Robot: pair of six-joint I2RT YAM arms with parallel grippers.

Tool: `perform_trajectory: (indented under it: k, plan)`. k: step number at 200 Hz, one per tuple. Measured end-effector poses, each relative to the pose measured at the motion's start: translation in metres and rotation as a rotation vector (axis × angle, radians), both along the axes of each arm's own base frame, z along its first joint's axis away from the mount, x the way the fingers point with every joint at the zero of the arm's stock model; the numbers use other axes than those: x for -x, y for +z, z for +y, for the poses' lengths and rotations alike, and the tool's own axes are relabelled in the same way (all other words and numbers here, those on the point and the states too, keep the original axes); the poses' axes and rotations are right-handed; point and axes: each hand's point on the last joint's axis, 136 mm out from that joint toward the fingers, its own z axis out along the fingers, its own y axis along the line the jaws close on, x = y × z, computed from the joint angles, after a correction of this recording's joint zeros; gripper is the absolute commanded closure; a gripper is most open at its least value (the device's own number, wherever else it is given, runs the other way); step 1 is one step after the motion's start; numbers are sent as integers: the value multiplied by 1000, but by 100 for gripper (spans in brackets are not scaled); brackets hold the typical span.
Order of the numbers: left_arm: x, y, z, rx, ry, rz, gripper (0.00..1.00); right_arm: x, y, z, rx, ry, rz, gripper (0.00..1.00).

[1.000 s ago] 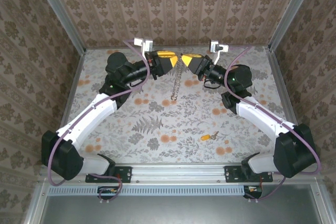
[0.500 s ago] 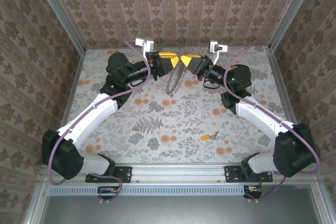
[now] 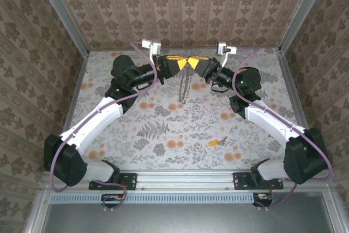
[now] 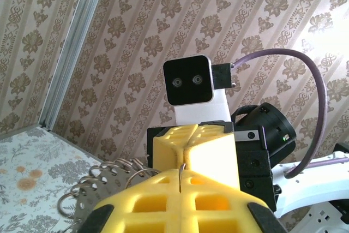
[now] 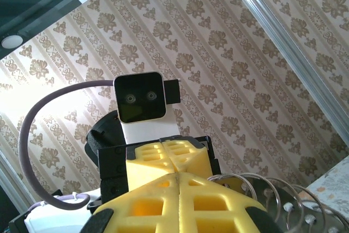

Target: Put the keys on the keyring

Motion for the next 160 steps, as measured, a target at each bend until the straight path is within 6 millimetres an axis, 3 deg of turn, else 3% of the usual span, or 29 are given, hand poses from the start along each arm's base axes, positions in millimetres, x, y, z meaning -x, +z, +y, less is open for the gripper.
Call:
perform_trajectory:
  k: [53, 71, 98, 160]
  plan:
    - [-2, -2, 0, -5, 8, 10, 100, -2, -2, 0, 4, -3, 10, 100]
    - [-5, -7, 0, -20, 23, 25, 100, -6, -7, 1, 16, -13, 35, 77]
    - [-9, -23, -3, -74, 45, 37, 100, -15, -22, 1, 53, -37, 97, 51]
    - [-19, -70, 1, -236, 86, 77, 100, -20, -45, -29, 157, -173, 216, 41]
